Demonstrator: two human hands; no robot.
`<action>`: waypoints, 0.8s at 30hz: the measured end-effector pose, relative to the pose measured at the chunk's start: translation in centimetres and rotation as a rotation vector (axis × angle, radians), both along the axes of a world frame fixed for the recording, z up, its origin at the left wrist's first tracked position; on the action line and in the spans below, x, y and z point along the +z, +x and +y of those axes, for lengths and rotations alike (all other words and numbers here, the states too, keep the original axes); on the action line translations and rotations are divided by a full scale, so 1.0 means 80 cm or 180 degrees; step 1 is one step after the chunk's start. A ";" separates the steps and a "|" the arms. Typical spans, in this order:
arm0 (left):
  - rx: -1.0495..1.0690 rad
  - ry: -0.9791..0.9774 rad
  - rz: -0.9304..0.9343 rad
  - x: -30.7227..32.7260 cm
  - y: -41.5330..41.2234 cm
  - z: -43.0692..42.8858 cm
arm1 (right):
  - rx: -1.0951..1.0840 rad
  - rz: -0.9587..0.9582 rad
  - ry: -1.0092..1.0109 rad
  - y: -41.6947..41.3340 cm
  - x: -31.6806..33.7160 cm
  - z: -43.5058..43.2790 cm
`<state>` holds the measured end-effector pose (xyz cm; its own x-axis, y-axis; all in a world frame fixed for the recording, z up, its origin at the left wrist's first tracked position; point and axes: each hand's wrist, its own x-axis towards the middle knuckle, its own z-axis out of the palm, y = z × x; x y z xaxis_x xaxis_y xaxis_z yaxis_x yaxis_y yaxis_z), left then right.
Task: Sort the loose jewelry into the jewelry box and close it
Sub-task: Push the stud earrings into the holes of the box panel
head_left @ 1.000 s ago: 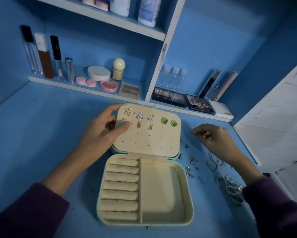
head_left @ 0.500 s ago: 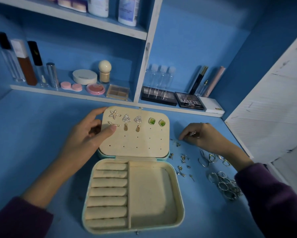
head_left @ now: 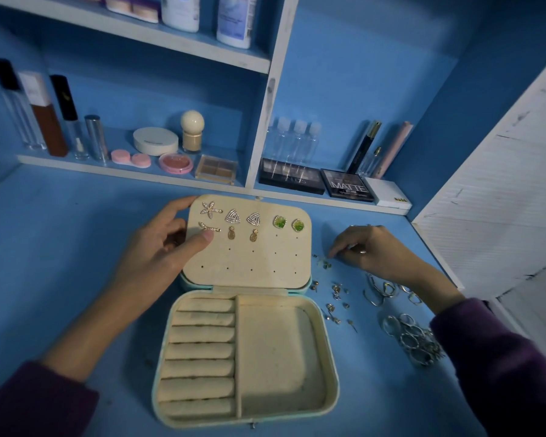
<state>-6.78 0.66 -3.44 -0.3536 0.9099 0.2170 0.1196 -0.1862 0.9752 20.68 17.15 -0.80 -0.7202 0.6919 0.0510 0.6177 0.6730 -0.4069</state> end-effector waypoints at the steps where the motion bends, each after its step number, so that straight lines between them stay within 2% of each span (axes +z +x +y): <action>1: -0.0001 0.0004 0.0002 0.000 0.000 0.000 | -0.0021 0.0006 0.0005 0.000 -0.001 0.000; 9: 0.0004 -0.0002 0.0021 0.002 0.001 -0.002 | -0.0074 0.0184 -0.0142 -0.004 0.001 -0.002; 24: 0.0013 -0.0026 0.0032 0.001 0.000 -0.001 | 0.0034 -0.0111 0.0103 -0.006 -0.005 0.008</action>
<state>-6.81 0.61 -3.37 -0.3551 0.9102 0.2132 0.1300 -0.1778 0.9755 20.20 17.81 -1.22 -0.7293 0.6825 0.0480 0.6239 0.6921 -0.3631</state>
